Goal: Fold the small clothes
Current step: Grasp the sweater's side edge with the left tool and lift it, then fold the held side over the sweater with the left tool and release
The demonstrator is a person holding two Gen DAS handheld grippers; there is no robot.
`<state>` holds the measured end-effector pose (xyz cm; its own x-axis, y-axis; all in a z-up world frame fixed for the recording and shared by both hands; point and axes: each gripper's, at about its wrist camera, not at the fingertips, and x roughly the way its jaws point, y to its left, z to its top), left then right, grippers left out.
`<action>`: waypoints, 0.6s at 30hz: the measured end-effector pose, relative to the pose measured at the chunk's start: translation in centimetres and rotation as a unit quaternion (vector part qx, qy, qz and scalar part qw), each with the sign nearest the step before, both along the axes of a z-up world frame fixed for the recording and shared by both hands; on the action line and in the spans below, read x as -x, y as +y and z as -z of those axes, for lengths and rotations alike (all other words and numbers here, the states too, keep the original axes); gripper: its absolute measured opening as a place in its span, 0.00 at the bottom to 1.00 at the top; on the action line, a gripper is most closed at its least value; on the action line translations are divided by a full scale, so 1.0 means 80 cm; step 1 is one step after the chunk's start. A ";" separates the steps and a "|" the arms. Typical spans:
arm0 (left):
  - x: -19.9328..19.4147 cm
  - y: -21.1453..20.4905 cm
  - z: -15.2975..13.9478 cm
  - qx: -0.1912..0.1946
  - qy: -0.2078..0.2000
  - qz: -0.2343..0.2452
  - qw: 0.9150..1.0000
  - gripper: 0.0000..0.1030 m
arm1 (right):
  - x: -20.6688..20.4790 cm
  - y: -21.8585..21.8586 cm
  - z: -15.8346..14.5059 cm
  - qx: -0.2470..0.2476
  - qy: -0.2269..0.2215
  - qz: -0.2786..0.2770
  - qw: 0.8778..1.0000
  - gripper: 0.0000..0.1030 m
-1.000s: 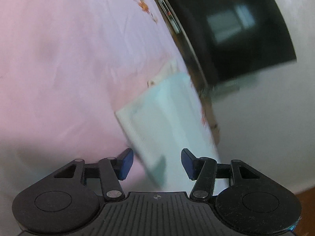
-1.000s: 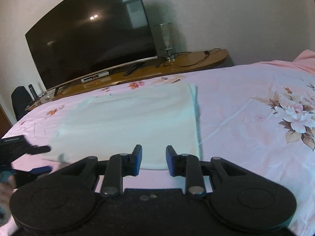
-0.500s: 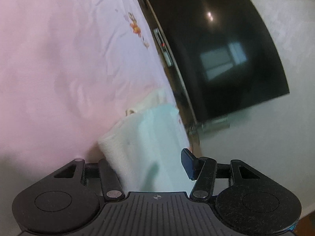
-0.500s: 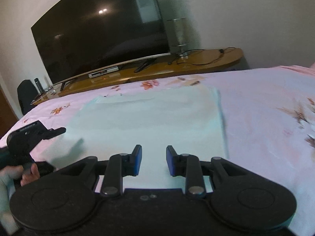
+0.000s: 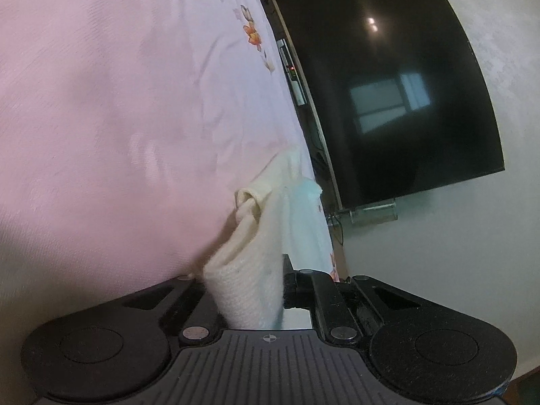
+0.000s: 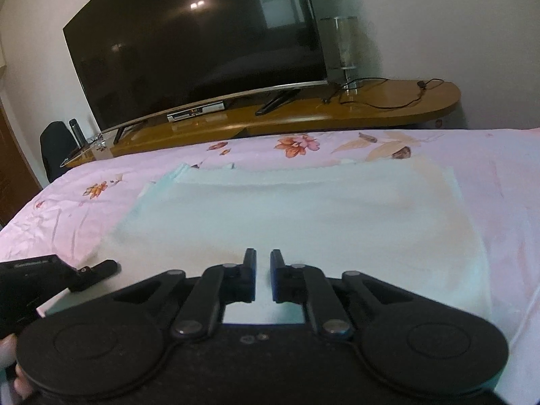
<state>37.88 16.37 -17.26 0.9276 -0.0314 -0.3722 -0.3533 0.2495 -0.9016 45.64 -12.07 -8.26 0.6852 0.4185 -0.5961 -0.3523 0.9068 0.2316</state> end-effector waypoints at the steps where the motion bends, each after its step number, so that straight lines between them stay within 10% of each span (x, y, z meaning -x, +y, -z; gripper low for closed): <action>1: -0.002 0.002 0.000 0.002 0.000 0.002 1.000 0.09 | -0.002 0.002 0.002 -0.002 0.003 -0.001 1.000 0.07; 10: 0.004 0.008 -0.032 -0.079 0.005 0.054 0.995 0.07 | -0.012 0.011 0.027 0.004 0.029 0.001 1.000 0.00; 18: -0.037 -0.009 -0.105 -0.207 -0.020 0.132 0.969 0.07 | -0.013 0.004 0.030 -0.023 0.038 0.014 0.999 0.00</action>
<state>40.85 15.66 -8.86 0.9215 -0.1248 -0.3678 -0.1954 0.6694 -0.7167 46.65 -11.72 -10.67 0.6509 0.4284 -0.6267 -0.3069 0.9036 0.2988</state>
